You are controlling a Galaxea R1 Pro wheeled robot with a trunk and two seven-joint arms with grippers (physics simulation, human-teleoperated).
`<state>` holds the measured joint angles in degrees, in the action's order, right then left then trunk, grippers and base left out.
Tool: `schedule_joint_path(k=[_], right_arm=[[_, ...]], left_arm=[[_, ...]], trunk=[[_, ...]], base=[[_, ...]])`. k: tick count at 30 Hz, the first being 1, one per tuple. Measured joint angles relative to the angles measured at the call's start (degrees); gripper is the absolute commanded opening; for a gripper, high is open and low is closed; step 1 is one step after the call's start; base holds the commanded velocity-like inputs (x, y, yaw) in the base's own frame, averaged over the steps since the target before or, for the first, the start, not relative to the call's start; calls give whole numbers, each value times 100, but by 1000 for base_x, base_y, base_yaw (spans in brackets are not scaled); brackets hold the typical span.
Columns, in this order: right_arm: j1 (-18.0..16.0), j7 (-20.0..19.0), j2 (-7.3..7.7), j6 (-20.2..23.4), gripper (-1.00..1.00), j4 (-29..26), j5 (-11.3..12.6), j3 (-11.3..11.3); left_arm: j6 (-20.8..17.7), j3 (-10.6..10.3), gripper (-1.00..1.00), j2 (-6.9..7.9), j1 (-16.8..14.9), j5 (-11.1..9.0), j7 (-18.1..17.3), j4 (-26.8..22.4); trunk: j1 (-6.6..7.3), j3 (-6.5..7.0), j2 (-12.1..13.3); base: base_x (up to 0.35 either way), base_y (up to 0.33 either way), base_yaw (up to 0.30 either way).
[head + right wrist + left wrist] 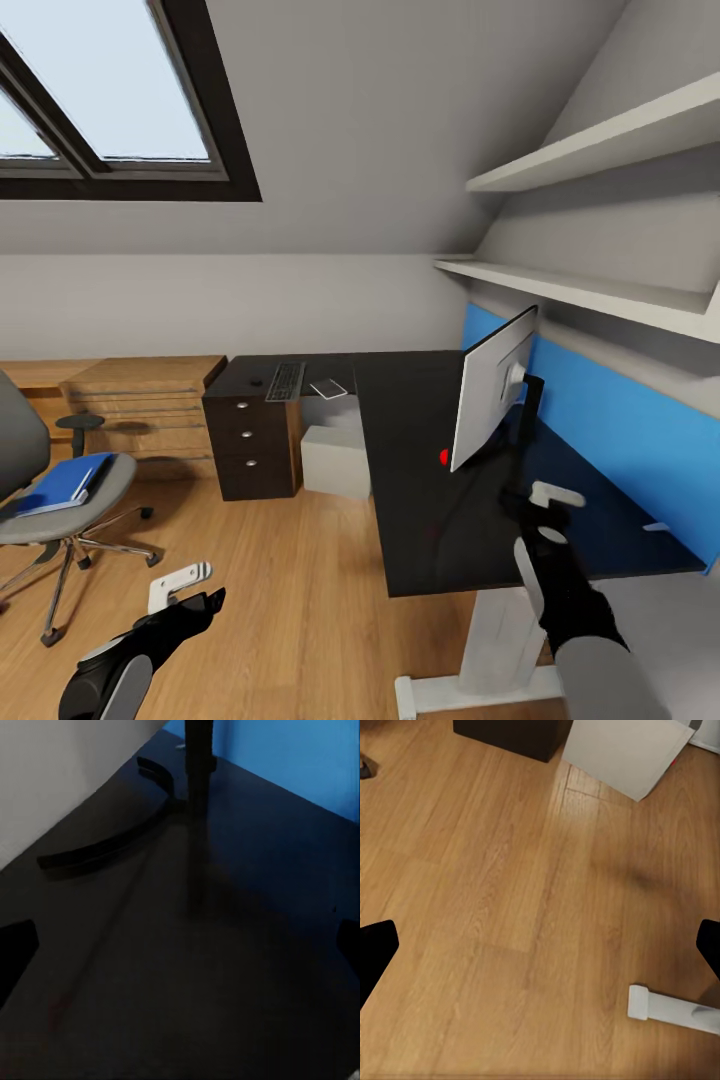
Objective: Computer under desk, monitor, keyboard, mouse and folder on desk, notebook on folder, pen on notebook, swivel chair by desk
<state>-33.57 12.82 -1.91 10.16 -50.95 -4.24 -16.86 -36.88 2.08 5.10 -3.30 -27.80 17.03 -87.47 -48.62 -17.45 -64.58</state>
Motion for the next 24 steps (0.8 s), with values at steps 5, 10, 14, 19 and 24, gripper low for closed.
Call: schedule_joint_path(k=[5, 10, 14, 19, 24], right_arm=[[777, 8, -343, 878, 100, -1818, 10, 10], [1179, 325, -636, 1261, 100, -2779, 26, 526], [1192, 1119, -706, 1164, 100, -2818, 117, 1483], [1184, 1501, -703, 544, 100, -2717, 126, 2107], [1208, 1715, -676, -236, 100, -2343, 66, 2447]], left_arm=[[3, -2, 100, -1, 0, 2, -2, 1], [7, -15, 100, -2, 0, 13, -1, 1], [7, -20, 100, -2, 0, 15, -13, 1], [7, -22, 100, -3, 0, 10, -23, 1], [9, -28, 100, -4, 0, 3, -12, 25]], trunk=[[0, 0, 0], [0, 0, 0], [0, 0, 0], [2, 0, 0], [3, 0, 0]], base=[[0, 0, 0], [0, 0, 0], [2, 0, 0], [121, 48, 0], [276, 142, 0]])
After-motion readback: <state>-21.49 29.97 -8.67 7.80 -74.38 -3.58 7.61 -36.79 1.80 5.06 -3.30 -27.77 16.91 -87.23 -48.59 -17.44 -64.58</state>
